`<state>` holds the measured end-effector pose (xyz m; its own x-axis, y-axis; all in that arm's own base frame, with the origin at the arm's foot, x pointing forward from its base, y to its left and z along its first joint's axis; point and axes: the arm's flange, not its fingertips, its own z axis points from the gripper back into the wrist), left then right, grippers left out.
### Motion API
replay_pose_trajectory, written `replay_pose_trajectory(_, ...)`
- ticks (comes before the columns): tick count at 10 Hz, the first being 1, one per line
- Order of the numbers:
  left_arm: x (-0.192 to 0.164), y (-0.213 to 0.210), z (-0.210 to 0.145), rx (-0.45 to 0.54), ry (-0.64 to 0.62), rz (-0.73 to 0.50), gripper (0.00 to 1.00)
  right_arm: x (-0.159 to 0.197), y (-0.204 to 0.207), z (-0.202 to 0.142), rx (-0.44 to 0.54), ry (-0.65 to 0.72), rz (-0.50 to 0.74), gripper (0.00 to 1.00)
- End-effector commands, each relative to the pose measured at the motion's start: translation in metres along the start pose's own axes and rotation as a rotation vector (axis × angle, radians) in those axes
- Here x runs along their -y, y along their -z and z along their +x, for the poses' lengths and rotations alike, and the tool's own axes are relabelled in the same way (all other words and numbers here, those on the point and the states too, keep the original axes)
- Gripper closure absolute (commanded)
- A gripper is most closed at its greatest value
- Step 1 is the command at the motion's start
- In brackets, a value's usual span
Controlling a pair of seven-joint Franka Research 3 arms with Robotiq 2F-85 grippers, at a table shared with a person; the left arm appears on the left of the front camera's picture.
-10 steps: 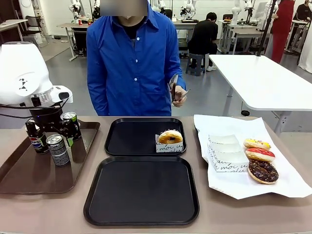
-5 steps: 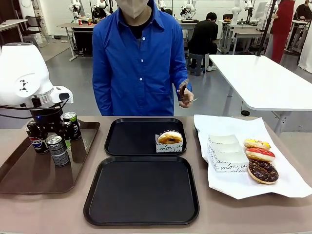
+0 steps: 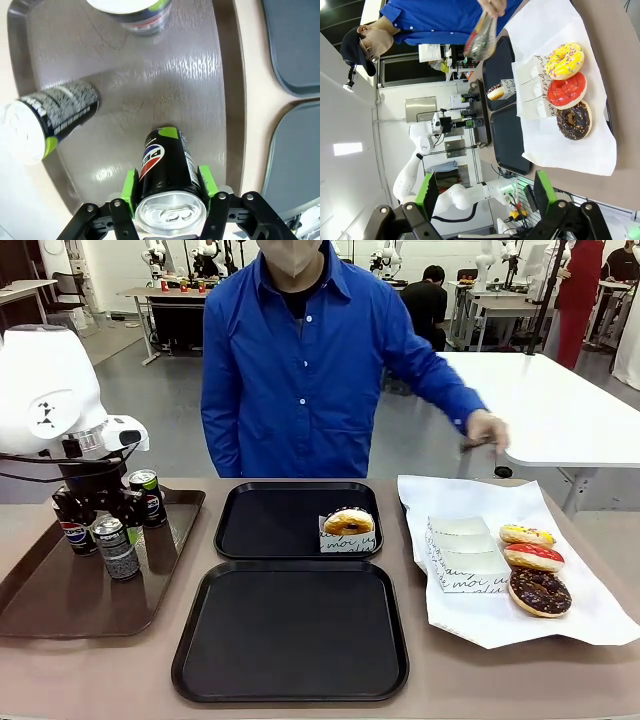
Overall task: Set up donuts and drinks on trays.
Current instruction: Pick up one Pepsi coke and place it on the Flat Tray.
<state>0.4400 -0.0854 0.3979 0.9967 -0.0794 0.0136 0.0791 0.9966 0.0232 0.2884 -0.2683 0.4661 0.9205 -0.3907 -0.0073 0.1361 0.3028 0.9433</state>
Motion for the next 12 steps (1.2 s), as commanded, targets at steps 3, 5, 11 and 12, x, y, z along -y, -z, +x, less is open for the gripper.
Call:
replay_pose_trajectory(3,-0.004,-0.090,-0.053,-0.015,0.103,0.056,1.00,0.000,0.002,0.000,0.004,-0.005,0.021,0.00)
replay_pose_trajectory(5,-0.011,-0.117,-0.072,0.010,0.120,0.014,1.00,0.000,0.002,0.000,0.004,-0.005,0.021,0.00)
replay_pose_trajectory(11,-0.020,-0.126,-0.082,0.013,0.113,0.004,0.41,0.000,0.002,0.000,0.004,-0.005,0.021,0.00)
replay_pose_trajectory(12,-0.008,-0.129,-0.075,0.052,0.119,0.014,0.41,0.000,0.002,0.000,0.004,-0.005,0.021,0.00)
